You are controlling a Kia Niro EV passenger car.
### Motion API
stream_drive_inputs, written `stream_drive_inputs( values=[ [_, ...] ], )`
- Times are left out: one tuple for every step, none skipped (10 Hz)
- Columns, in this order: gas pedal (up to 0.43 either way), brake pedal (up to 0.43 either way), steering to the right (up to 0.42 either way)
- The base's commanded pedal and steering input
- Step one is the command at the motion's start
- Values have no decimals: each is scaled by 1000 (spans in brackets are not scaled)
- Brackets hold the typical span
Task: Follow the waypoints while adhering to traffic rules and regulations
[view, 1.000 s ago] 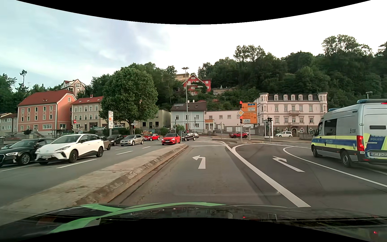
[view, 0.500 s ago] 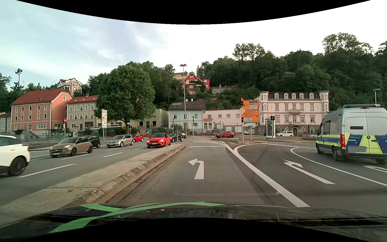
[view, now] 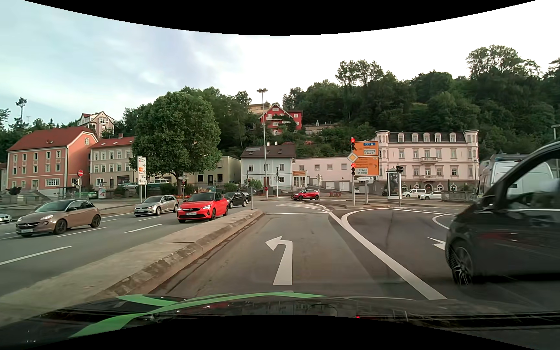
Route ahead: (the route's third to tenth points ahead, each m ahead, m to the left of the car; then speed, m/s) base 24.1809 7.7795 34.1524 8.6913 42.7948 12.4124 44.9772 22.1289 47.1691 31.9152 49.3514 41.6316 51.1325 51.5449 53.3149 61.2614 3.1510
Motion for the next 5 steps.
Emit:
stream_drive_inputs(
  values=[
    [0,49,3],
    [0,43,1],
    [0,24,0],
    [0,18,-2],
    [0,12,-3]
  ],
)
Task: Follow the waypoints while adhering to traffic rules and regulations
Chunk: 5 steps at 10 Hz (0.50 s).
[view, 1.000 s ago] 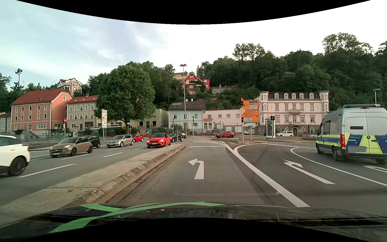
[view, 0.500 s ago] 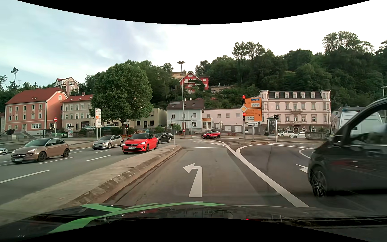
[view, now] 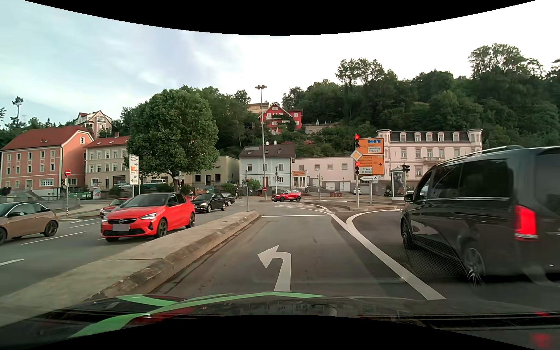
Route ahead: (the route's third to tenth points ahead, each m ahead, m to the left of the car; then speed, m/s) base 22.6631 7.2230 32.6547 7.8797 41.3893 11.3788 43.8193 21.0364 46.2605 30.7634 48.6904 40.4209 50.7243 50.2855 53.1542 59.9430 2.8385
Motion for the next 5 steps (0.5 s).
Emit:
stream_drive_inputs(
  values=[
    [0,6,-4],
    [0,6,-4],
    [0,0,-4],
    [0,0,-4],
    [0,0,-4]
  ],
)
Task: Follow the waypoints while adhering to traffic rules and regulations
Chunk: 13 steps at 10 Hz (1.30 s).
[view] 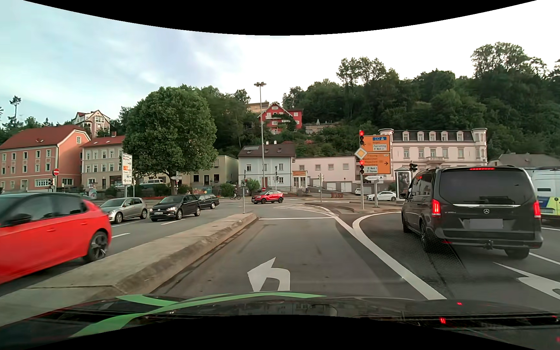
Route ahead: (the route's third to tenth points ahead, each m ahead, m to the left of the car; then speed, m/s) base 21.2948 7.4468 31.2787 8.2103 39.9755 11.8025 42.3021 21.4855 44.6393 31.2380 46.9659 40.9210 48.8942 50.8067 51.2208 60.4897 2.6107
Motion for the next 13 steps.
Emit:
stream_drive_inputs(
  values=[
    [0,0,-4],
    [0,0,-4],
    [0,0,-4],
    [0,0,-4],
    [0,18,-4],
    [0,30,-4],
    [0,43,-4],
    [0,49,-4],
    [0,55,-4],
    [0,67,-6],
    [0,85,-9],
    [0,98,-9],
    [0,110,-9]
  ],
)
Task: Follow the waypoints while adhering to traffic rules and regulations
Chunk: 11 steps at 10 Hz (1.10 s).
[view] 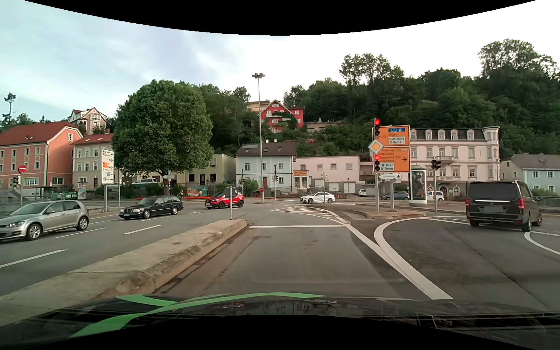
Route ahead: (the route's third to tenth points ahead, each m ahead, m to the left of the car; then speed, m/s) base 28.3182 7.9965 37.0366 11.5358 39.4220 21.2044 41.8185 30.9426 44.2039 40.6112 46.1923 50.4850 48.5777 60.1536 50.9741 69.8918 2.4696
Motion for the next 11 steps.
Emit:
stream_drive_inputs(
  values=[
    [0,122,-9],
    [0,146,-9],
    [0,171,-9],
    [0,189,-9],
    [0,189,-9],
    [0,189,-9],
    [0,177,-9],
    [0,171,-9],
    [0,165,-9],
    [0,165,-9],
    [0,159,-9]
  ],
)
